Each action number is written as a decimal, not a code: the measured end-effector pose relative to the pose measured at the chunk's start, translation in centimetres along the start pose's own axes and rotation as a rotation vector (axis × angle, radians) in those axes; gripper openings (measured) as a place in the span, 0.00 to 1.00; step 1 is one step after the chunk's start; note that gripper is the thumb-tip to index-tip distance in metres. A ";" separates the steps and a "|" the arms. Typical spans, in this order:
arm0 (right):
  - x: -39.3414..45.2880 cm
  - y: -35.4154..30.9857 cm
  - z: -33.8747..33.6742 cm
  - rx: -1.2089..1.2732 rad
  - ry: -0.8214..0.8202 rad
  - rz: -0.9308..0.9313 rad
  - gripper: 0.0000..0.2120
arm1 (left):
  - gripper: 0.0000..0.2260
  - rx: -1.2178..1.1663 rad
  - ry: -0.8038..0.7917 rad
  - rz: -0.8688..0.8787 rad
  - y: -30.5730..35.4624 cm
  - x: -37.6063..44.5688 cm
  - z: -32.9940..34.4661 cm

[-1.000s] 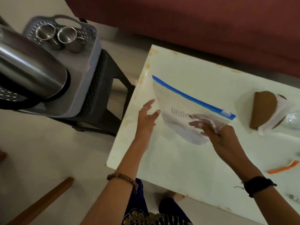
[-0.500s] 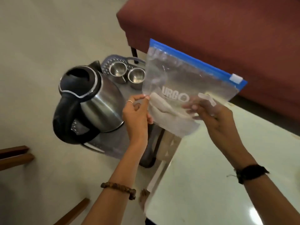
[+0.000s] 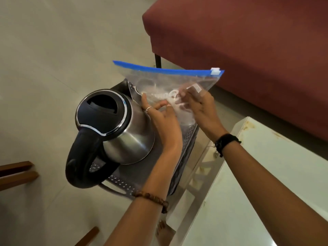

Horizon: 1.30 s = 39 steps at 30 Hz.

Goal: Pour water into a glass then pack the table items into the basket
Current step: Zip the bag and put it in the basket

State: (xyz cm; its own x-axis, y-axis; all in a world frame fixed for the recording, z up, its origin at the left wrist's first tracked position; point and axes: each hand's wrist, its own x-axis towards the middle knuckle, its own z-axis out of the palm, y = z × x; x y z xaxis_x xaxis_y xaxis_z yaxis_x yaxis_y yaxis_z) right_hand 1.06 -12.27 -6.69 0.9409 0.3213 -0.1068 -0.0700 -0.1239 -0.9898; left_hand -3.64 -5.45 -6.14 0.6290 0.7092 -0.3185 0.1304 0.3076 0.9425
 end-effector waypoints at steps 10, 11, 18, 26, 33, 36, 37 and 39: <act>3.1 0.4 -1.7 -0.081 -0.218 0.025 0.10 | 0.34 0.154 -0.068 0.104 -2.3 -4.0 0.1; 3.1 0.7 -1.6 -0.079 -0.213 0.031 0.10 | 0.34 0.158 -0.075 0.081 -2.4 -3.9 0.1; 1.7 2.7 1.6 0.040 -0.087 0.069 0.07 | 0.36 0.308 -0.046 0.050 -4.0 -1.4 -0.2; 0.5 3.4 -0.1 -0.248 -0.049 0.032 0.14 | 0.36 0.450 -0.147 0.071 -5.8 0.1 -1.2; -0.7 3.2 0.0 -0.829 -0.022 -0.014 0.09 | 0.37 0.455 -0.228 0.015 -5.7 0.8 -2.0; 0.4 2.6 1.8 -0.714 -0.073 -0.033 0.07 | 0.37 0.473 -0.226 0.021 -5.7 0.5 -2.1; 0.9 2.5 2.4 -0.692 -0.097 -0.039 0.07 | 0.37 0.470 -0.230 0.019 -5.7 0.5 -2.1; 2.1 2.5 3.3 -0.630 -0.143 -0.036 0.07 | 0.38 0.479 -0.240 0.022 -5.7 0.4 -2.2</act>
State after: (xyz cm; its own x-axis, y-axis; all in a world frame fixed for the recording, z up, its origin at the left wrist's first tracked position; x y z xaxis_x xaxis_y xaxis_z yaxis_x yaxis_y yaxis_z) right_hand 1.76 -8.84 -9.68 0.8826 0.4521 -0.1287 0.2099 -0.6241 -0.7526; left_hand -5.76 -5.51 -11.85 0.7858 0.5302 -0.3186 0.4147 -0.0693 0.9073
